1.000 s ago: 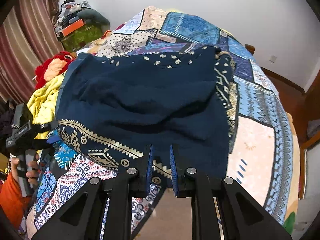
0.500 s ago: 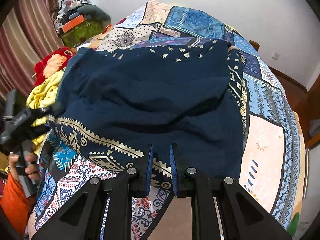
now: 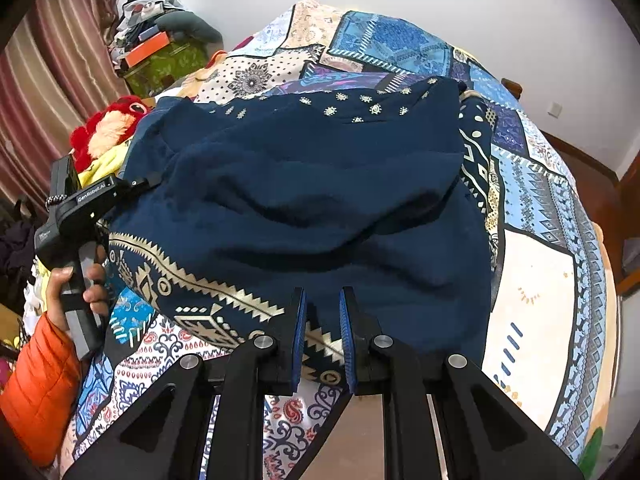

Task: Fold large clothes
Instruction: 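Lift the folded bundle with the left tool while the right tool holds its hem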

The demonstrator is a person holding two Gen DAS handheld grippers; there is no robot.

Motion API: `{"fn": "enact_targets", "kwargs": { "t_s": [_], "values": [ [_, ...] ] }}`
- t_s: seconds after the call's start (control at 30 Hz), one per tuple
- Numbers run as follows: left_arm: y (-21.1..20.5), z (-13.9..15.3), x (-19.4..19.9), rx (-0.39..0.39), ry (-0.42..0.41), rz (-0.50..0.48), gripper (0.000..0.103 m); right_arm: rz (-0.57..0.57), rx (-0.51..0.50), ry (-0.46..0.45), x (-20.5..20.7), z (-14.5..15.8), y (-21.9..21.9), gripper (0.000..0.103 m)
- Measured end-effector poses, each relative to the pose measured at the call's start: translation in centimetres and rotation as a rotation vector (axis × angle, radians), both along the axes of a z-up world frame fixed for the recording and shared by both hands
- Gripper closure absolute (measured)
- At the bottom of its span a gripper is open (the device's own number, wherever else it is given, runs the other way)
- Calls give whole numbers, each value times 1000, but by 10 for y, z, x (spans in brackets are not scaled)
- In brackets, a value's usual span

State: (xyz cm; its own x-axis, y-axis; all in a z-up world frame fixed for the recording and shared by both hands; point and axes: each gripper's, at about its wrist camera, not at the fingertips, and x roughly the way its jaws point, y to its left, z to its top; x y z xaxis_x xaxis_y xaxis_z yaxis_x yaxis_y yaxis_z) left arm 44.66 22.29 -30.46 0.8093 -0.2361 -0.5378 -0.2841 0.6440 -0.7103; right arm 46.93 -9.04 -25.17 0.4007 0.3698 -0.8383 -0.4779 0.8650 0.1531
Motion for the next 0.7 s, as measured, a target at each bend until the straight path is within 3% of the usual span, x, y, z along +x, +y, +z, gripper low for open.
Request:
{"fn": "enact_targets", "kwargs": {
  "t_s": [0.13,0.3,0.47,0.7],
  "values": [
    [-17,36,-1,195,-34,-10,85,38,65,36,9,3,15,91],
    [-26,75,-3,329,-125,-9,89,75,45,22,28,-3,54,91],
    [-38,103,6,385,-198,-69,89,54,86,121,56,-35,71,91],
    [-96,145,32,485,-242,-180,90,27,202,204,56,-27,42,91]
  ]
}}
